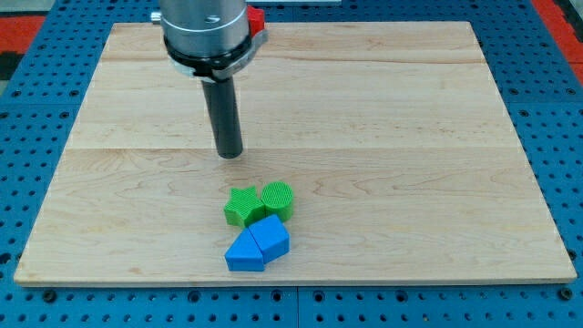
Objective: Slide the green star along with green circle right a bit
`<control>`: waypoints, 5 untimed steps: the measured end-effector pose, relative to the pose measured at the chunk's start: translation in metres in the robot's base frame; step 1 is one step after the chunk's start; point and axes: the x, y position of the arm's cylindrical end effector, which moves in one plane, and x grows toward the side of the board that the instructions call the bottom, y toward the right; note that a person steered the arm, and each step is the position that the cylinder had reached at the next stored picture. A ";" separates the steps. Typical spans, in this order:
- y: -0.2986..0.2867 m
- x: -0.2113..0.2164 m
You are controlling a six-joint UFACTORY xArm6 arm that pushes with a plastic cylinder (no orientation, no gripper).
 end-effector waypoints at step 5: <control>-0.055 0.072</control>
